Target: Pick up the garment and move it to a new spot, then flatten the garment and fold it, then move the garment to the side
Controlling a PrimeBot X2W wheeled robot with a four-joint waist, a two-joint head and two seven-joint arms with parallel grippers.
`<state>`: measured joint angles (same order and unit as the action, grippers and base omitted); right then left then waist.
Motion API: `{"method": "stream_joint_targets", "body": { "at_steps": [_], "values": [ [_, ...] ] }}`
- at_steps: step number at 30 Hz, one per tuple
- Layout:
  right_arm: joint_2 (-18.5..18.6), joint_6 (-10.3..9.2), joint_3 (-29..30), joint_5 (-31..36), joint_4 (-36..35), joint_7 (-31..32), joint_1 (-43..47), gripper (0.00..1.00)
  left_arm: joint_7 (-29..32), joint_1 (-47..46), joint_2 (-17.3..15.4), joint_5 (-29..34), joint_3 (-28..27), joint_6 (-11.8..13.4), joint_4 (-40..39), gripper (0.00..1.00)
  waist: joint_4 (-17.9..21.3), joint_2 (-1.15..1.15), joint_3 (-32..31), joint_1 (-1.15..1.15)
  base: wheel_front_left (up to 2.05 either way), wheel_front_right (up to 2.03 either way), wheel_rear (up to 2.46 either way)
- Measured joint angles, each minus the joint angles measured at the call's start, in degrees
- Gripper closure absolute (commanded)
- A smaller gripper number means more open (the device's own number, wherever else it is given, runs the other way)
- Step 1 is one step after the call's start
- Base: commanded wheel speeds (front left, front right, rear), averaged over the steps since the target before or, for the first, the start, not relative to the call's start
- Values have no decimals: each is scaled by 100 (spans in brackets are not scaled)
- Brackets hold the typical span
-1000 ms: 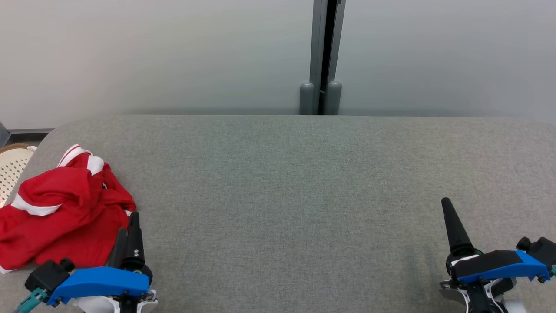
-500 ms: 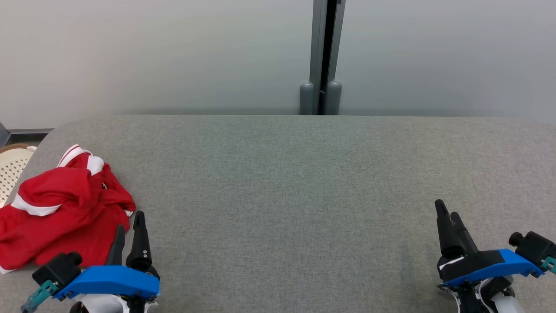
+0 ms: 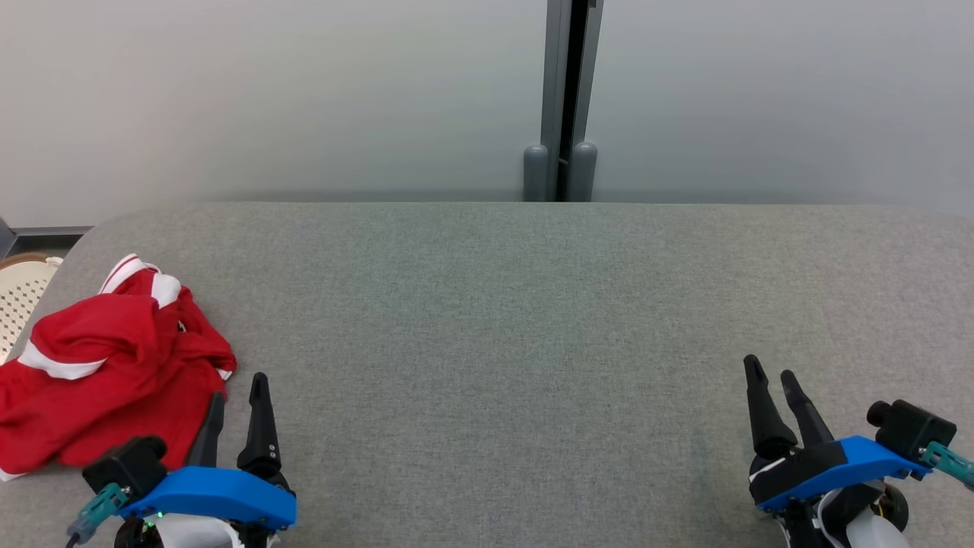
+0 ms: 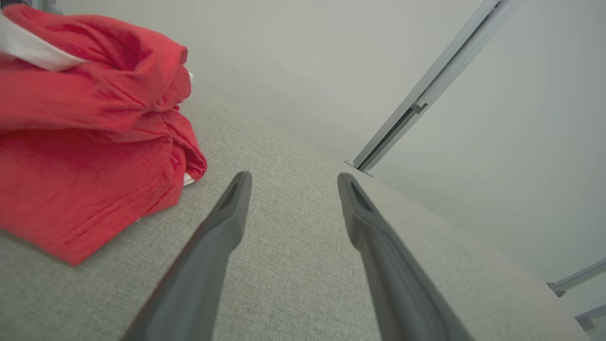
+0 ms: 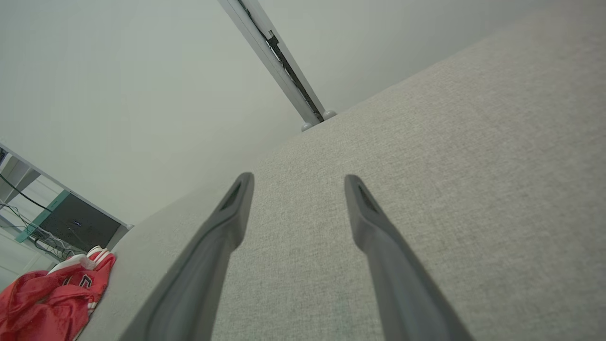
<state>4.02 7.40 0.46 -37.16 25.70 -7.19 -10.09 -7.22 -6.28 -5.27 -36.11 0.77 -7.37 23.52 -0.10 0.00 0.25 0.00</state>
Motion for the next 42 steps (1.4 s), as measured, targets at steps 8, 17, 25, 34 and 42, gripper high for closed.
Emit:
{"method": "stream_joint_targets", "body": {
  "at_steps": [8, 17, 25, 34, 42],
  "values": [
    [-19, 0, -16, 568, 38, -112, 37, 0, -113, 72, 9, 511, -3, 4, 29, 0, 4, 0, -22, 0, 0, 0, 0],
    [-56, 1, -27, 1172, 57, -249, 119, 0, -247, 296, 30, 1079, -45, 29, -45, 0, 32, 0, -37, 0, 0, 0, 0],
    [-78, 1, -27, 1622, 92, -350, 209, 0, -355, 385, 53, 1551, -107, 34, -45, 0, 53, 0, -64, 0, 0, 0, 0],
    [-91, 1, -3, 2074, 123, -458, 249, 0, -457, 442, 70, 2056, -162, 36, -48, 0, 83, 0, -91, 0, 0, 0, 0],
    [-101, 7, 11, 2455, 144, -555, 328, 0, -552, 496, 74, 2464, -185, 53, -8, 0, 115, 0, -102, 0, 0, 0, 0]
  ]
}}
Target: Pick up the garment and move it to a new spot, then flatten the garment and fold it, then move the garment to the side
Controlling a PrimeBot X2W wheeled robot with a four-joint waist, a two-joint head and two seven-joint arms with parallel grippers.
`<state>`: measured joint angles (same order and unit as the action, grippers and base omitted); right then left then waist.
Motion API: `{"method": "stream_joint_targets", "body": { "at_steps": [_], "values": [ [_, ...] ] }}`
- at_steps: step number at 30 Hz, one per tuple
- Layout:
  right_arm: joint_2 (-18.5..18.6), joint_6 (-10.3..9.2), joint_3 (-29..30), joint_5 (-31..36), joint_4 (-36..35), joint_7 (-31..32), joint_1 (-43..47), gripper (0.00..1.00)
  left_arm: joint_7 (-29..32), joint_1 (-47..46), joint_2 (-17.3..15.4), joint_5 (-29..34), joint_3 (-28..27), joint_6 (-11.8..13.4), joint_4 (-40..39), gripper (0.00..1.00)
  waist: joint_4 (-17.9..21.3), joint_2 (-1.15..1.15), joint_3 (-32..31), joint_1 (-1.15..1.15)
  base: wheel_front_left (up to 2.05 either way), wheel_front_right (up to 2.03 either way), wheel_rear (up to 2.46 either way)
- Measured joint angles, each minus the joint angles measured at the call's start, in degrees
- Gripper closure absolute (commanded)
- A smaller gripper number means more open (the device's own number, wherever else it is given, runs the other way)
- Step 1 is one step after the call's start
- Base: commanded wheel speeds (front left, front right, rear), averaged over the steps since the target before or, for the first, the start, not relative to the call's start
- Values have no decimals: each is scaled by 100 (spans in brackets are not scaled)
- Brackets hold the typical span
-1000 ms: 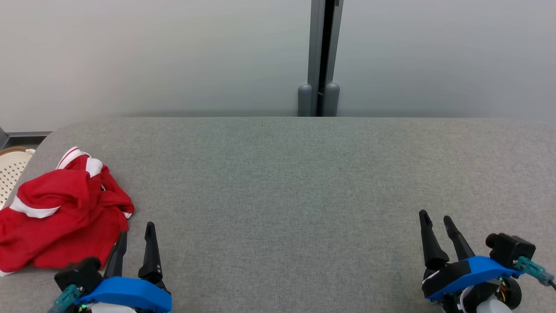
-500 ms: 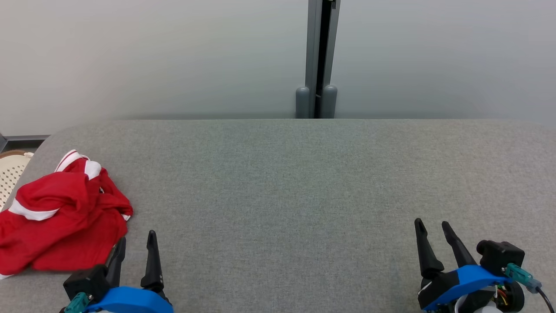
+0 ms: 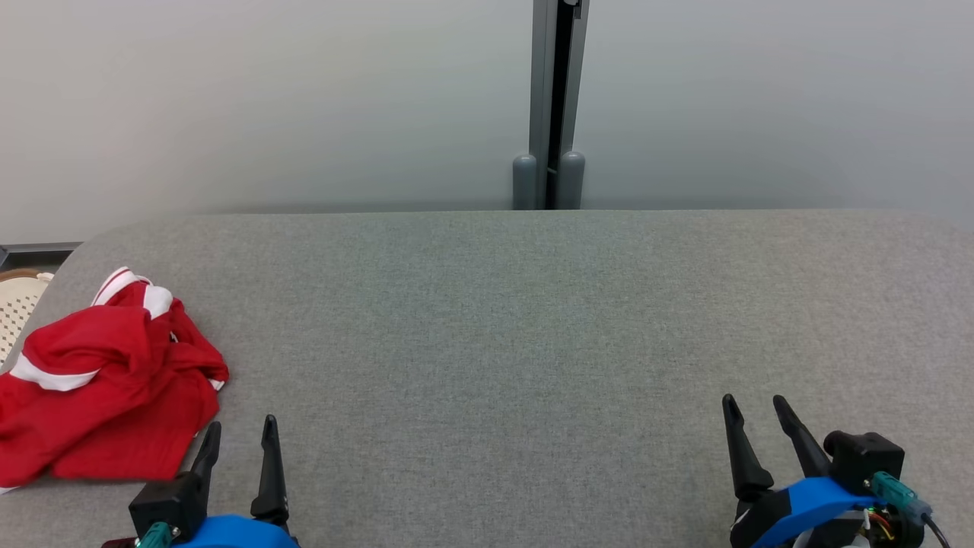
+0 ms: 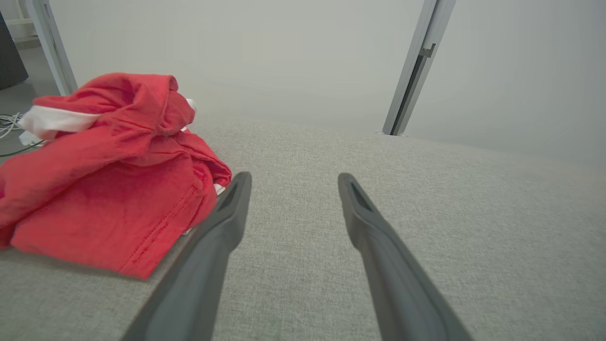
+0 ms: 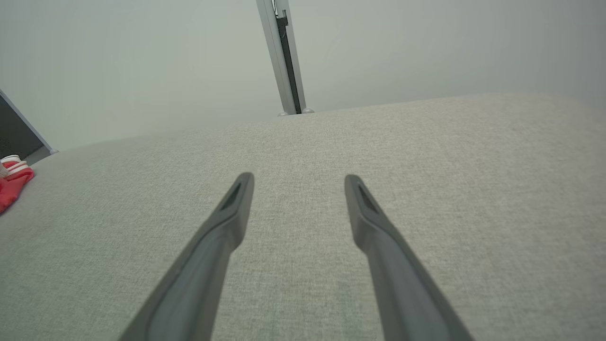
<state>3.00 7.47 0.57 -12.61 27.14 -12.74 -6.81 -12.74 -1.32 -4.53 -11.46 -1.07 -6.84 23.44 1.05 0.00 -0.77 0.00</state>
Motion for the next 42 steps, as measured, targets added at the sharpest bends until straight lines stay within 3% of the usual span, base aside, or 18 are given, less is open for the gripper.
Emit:
{"method": "stream_joint_targets", "body": {
  "at_steps": [15, 28, 31, 42],
  "values": [
    [-9, 1, 365, 958, 88, -155, 29, 0, -158, 35, 55, 613, -144, 127, 120, 0, 29, 0, 7, 0, 0, 0, 0],
    [-9, 1, 524, 1198, 186, -230, 26, 0, -226, 31, 108, 842, -198, 142, 227, 0, -119, 0, 33, 0, 0, 0, 0],
    [-9, 1, 510, 1172, 203, -231, 30, 0, -226, 2, 126, 795, -179, 145, 293, 0, -314, 0, 37, 0, 0, 0, 0],
    [-13, 1, -101, 888, 523, -230, -178, 0, -232, 45, 132, 689, -392, 172, 415, 0, -1755, 0, 69, 1, 0, 0, 0]
  ]
}}
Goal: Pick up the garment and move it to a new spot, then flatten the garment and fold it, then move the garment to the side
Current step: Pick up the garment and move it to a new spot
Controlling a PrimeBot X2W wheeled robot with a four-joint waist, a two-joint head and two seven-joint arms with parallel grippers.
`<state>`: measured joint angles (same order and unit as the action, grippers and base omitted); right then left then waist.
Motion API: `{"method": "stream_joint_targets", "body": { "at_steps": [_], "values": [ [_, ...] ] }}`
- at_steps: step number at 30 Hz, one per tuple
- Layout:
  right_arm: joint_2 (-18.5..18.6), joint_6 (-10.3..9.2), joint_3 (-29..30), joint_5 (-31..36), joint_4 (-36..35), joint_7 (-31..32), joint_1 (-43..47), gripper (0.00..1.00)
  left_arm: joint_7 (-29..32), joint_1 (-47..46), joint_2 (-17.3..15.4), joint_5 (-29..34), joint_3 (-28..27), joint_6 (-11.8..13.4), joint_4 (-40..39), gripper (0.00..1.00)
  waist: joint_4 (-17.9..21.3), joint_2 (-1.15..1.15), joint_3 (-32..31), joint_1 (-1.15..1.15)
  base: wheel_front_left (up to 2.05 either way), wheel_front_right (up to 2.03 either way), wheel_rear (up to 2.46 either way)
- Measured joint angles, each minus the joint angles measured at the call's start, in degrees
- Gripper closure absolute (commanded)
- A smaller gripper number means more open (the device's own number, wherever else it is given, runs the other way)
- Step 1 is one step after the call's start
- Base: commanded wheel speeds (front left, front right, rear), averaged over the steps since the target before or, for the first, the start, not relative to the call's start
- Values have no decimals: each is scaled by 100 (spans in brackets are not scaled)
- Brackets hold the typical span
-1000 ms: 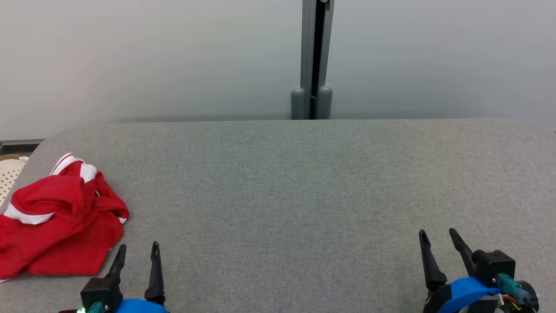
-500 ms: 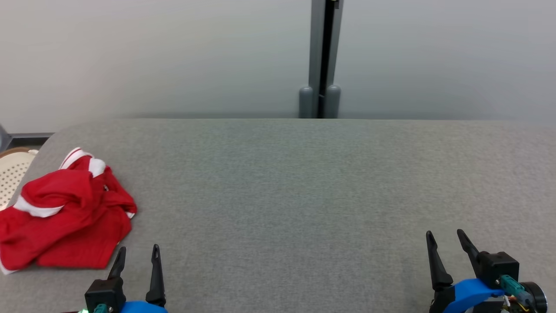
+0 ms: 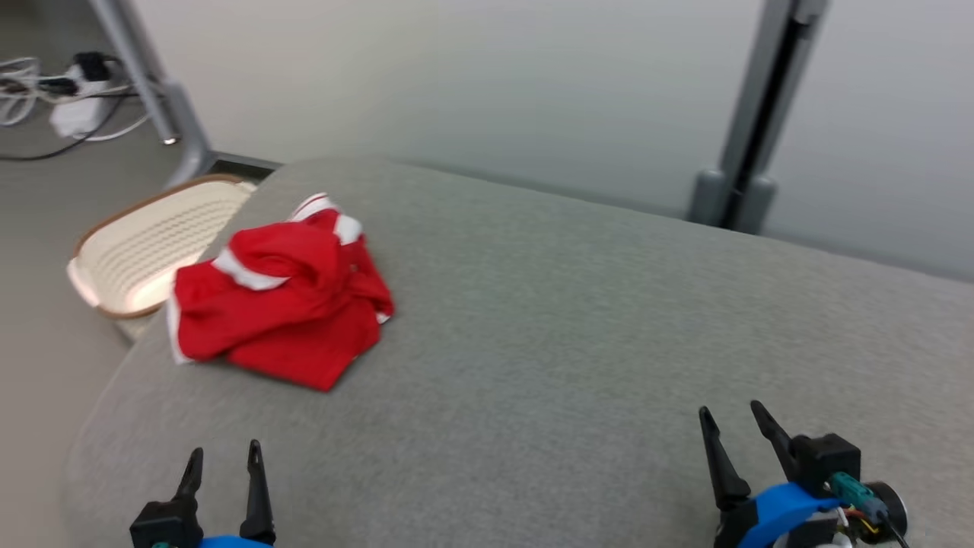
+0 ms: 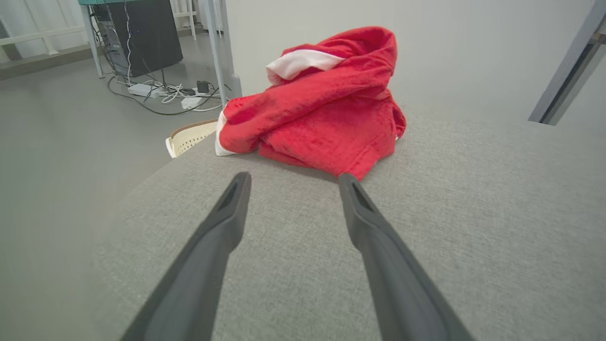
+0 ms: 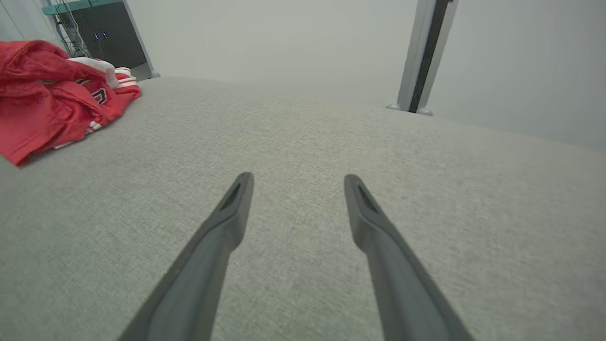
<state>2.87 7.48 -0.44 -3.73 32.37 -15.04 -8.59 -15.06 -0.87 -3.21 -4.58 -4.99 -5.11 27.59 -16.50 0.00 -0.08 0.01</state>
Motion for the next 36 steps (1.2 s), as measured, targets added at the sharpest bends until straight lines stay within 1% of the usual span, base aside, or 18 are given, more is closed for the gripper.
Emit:
{"method": "stream_joint_targets", "body": {
  "at_steps": [5, 10, 13, 17, 19, 20, 21, 23, 25, 28, 31, 34, 36],
  "values": [
    [-3, 0, -355, -157, 110, -1, -133, 0, 0, 107, -5, -18, -234, 4, -19, 0, -548, 0, 124, 0, 0, 0, 0],
    [-9, 1, -522, -192, 199, -1, -240, 0, 0, 139, -1, -16, -333, -15, -37, 0, -869, 0, 292, 0, 0, 0, 0],
    [-9, 1, -560, -185, 227, -1, -251, 0, 0, 122, 5, -145, -354, -89, -52, 0, -926, 0, 381, 0, 0, 0, 0],
    [-9, 1, -580, -97, 285, -1, -274, 0, 0, -179, -1, -398, -414, -170, 9, 0, -791, 0, 552, 0, 0, 0, 0],
    [-9, 1, -541, -31, 307, -1, -304, 0, -1, -476, -98, -481, -399, -199, -1, 0, -700, 0, 668, -1, 0, 0, 0],
    [-9, 1, -541, -31, 307, -1, -304, 0, -1, -476, -98, -481, -399, -199, -1, 0, -700, 0, 668, -1, 0, 0, 0],
    [-5, 1, -488, 52, 315, -1, -349, 0, 0, -814, -254, -660, -356, -209, 13, 0, -605, 0, 803, -1, 0, 0, 0],
    [-8, 1, -463, 120, 323, -1, -409, 0, -1, -1166, -461, -943, -194, -211, 11, 0, -506, 0, 946, -1, 0, 0, 0],
    [-7, 1, -461, 159, 324, -1, -466, 0, -1, -1533, -740, -1170, 34, -233, 88, 0, -402, 0, 1092, -2, 0, 0, 0],
    [-23, 3, -506, 194, 297, -16, -621, 0, -1, -2123, -1189, -1530, 452, -233, 433, 0, -233, 0, 1319, -1, 0, 0, 0],
    [-40, 7, -609, 216, 254, -25, -779, 0, -1, -2750, -1568, -1939, 842, -233, 764, 0, -53, 0, 1538, -1, 0, 0, 0],
    [-68, 9, -713, 227, 223, -45, -909, 0, 51, -3232, -1840, -2354, 1220, -233, 1157, 0, 120, 0, 1721, -1, 0, 0, 0],
    [-81, 10, -788, 229, 224, -63, -1008, 0, 197, -3463, -2001, -2603, 1455, -233, 1417, 0, 237, 0, 1819, -1, 0, 0, 0]
  ]
}}
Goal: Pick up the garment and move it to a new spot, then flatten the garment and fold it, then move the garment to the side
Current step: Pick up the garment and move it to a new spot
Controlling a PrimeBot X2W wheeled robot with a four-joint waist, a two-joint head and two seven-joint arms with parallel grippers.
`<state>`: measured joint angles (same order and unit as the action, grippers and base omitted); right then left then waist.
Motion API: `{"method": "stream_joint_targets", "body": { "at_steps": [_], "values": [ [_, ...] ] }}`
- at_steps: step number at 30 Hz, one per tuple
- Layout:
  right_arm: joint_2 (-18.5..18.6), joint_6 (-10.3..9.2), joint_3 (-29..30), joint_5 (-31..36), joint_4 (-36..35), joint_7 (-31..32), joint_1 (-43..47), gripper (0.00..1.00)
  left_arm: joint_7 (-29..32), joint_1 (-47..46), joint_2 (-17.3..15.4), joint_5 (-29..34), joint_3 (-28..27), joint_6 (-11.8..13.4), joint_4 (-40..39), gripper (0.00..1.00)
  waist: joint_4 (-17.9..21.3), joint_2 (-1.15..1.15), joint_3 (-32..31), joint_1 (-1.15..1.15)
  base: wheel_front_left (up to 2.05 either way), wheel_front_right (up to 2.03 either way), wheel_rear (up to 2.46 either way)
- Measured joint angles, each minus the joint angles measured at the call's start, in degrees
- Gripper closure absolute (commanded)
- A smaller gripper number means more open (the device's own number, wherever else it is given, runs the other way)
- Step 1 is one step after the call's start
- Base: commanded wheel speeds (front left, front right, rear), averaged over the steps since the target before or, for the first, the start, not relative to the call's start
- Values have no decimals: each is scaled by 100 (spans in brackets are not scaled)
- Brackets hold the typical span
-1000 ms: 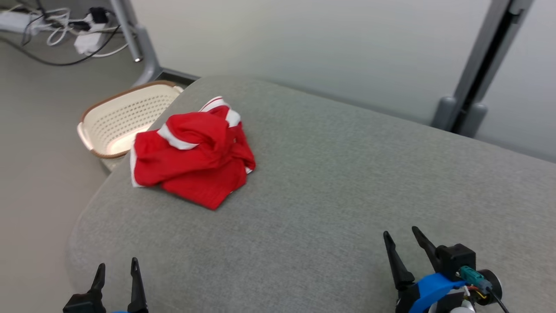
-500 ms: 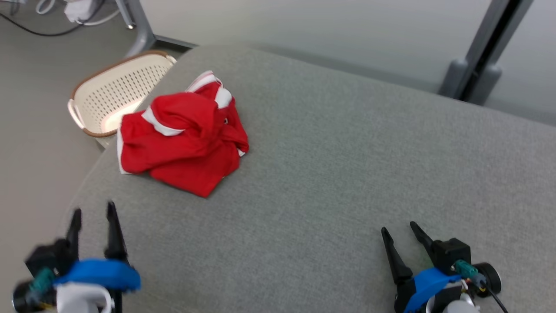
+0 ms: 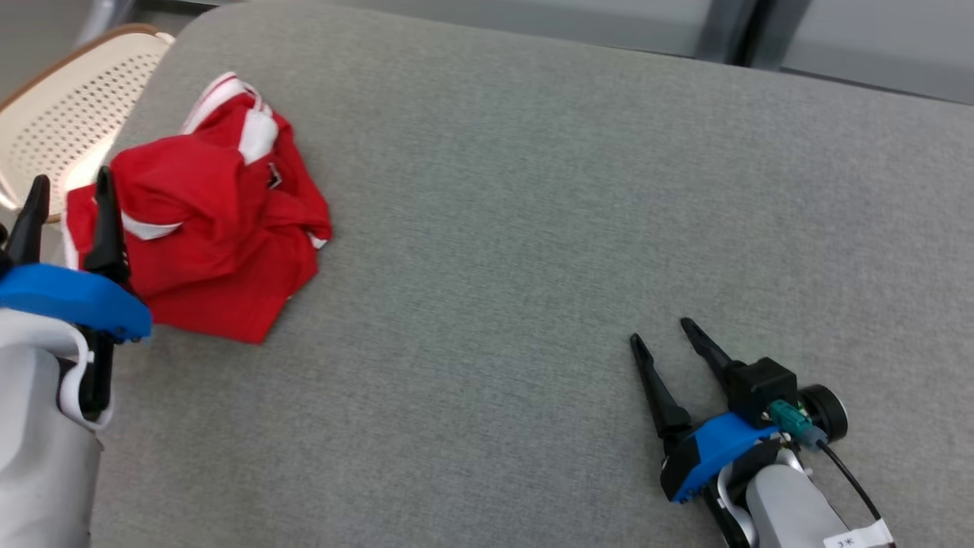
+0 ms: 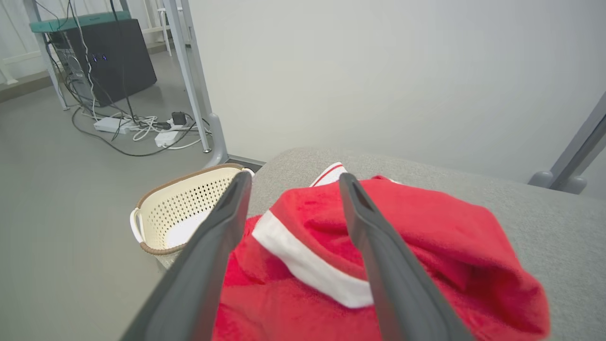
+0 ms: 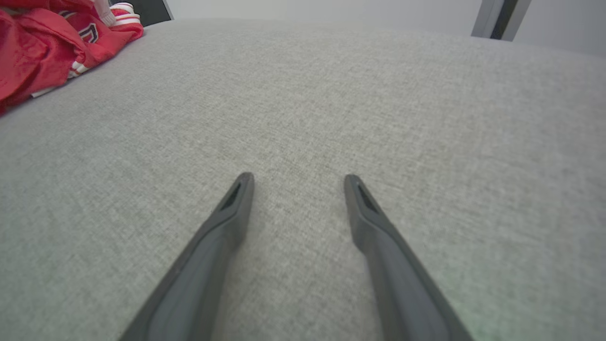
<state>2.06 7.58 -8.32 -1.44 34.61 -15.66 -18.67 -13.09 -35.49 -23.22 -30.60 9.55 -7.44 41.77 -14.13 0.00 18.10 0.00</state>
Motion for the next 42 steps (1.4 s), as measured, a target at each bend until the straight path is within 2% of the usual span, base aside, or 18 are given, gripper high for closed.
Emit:
{"method": "stream_joint_targets", "body": {
  "at_steps": [5, 10, 11, 12, 13, 18, 23, 30, 36, 37, 38, 40, 42],
  "values": [
    [-42, 8, -153, 77, 19, -9, -184, 0, 463, -359, -159, -474, 281, -1, 777, 0, 248, 0, 178, 0, 0, 0, 0],
    [-59, 9, -175, 54, 73, -13, -259, 0, 949, -407, -68, -1106, 370, -1, 1388, 0, 385, 0, 214, 0, 0, 0, 0],
    [-59, 9, -175, 54, 73, -13, -259, 0, 949, -407, -68, -1106, 370, -1, 1388, 8, 385, 0, 214, 0, 0, 0, 0],
    [-59, 9, -180, 34, 98, -14, -266, 0, 990, -411, -25, -1249, 436, -1, 1429, 97, 402, 0, 205, 0, 0, 0, 0],
    [-59, 9, -181, 27, 112, -14, -270, 0, 989, -428, -21, -1341, 447, -1, 1443, 100, 404, 0, 196, 0, 0, 0, 0],
    [-19, 7, -244, -98, 199, -4, -273, 0, 740, -502, -155, -1494, 726, -1, 1314, 100, 410, 0, 65, 0, 0, 0, 0],
    [43, -2, -349, -283, 254, 25, -134, 0, 283, -933, -386, -1459, 1198, -1, 734, 100, 479, 0, -161, -1, 0, 0, 0],
    [60, -7, -544, -605, 234, 49, 156, 0, 2, -1456, -482, -1366, 1967, -1, -274, 100, 890, 0, -486, 0, 0, 0, 0],
    [77, -9, -583, -754, 136, 53, 374, 0, -90, -1748, -38, -1330, 2536, -1, -1094, 100, 1647, 0, -661, 0, 0, 0, 0],
    [77, -9, -583, -754, 136, 53, 374, 0, -90, -1748, -38, -1330, 2536, -1, -1094, 100, 1647, 0, -661, 0, 0, 0, 0],
    [74, -9, -591, -758, 112, 53, 400, 0, -90, -1747, 130, -1325, 2760, -1, -1218, 100, 1887, 0, -691, 0, 0, 0, 0],
    [76, -9, -581, -760, 96, 53, 403, 0, -91, -1745, 219, -1323, 2863, -1, -1246, 100, 2003, 0, -706, 0, 0, 0, 0],
    [81, -9, -598, -782, 30, 53, 436, 0, -118, -1684, 544, -1293, 3130, -1, -1239, 100, 2332, 0, -759, 0, 0, 0, 0]
  ]
}}
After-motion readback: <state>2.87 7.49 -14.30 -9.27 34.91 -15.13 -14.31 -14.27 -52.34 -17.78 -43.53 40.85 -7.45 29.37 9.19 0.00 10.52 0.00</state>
